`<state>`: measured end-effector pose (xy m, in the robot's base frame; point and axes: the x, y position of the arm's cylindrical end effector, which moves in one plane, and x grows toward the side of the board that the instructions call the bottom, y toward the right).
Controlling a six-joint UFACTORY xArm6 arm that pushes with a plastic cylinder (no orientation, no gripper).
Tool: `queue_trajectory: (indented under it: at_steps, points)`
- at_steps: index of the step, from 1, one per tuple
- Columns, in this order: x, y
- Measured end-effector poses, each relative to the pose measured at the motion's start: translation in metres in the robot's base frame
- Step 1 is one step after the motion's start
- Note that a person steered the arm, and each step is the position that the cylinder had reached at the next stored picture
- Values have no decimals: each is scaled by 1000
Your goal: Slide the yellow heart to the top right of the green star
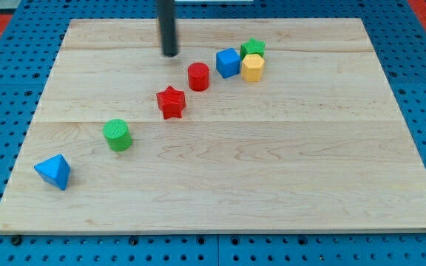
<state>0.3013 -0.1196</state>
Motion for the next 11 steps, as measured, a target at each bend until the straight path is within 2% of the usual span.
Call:
queue_trajectory:
  at_steps: [1,2,3,4,5,6,7,8,9,10,11]
  points:
    - [-40,-96]
    - [-71,-57]
    - [-71,-18]
    - [-78,-24]
    - [-84,-54]
    - [-81,9]
    - [-100,14]
    - [-100,49]
    - [-92,174]
    - [-102,191]
    - [-93,266]
